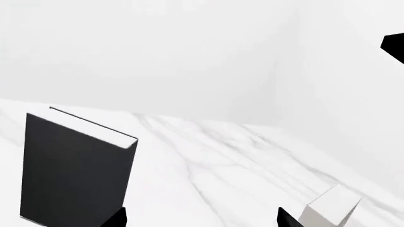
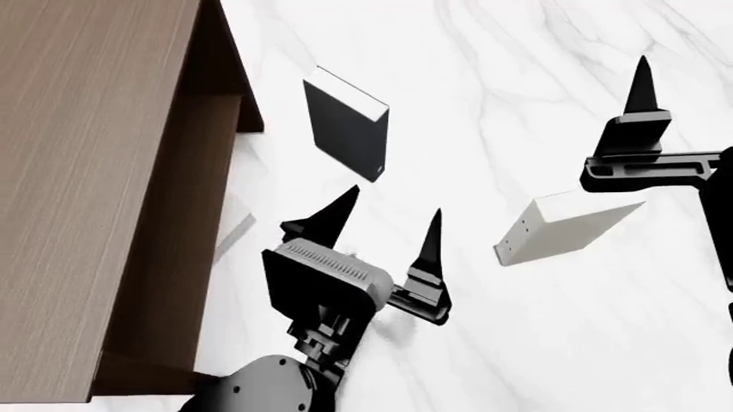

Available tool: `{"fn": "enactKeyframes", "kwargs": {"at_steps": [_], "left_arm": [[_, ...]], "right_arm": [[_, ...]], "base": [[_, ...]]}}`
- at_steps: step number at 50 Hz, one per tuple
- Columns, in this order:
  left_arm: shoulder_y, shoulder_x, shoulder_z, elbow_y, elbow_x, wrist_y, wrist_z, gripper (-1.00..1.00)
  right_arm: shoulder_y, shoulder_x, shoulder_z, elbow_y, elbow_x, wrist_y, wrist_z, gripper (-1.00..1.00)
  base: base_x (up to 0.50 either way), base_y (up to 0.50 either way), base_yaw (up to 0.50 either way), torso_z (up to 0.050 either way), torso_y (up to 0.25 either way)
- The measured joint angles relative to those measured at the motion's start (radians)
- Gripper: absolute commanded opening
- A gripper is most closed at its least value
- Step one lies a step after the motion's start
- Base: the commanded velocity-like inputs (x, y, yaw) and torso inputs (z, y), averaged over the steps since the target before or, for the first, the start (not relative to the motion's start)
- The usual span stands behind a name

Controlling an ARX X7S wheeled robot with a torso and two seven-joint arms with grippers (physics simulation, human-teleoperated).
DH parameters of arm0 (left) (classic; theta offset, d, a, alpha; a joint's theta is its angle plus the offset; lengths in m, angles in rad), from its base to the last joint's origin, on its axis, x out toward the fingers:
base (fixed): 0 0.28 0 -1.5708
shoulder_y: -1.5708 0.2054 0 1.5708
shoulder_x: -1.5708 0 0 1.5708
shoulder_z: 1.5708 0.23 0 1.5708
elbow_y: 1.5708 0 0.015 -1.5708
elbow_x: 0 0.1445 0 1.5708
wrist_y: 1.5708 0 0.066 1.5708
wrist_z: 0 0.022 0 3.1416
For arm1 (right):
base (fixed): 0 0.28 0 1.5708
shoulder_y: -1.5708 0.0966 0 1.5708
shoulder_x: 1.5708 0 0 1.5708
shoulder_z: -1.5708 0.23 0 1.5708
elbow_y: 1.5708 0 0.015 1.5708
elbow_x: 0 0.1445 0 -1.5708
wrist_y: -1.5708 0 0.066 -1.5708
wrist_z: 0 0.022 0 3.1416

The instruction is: Pick up the book on the right and place it under the cabinet shelf.

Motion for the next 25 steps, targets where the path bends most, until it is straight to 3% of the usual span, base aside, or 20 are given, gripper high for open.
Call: {"fn": "enactKeyframes", "kwargs": {"at_steps": [15, 25], "left_arm": [[-0.013, -0.012, 0.018, 0.049, 0.037, -0.033, -0.022, 1.00], [-0.019, -0.022, 0.023, 0.077, 0.055, -0.050, -0.036, 1.00]], "right_arm": [[0.000, 0.002, 0.007, -0.004, 0.004, 0.004, 0.002, 1.00], [-0.005, 0.002, 0.010, -0.006, 0.002, 0.002, 0.004, 1.00]], "base": [[0.00, 0.00, 0.00, 0.000, 0.119], [0.00, 0.00, 0.00, 0.000, 0.182]]}}
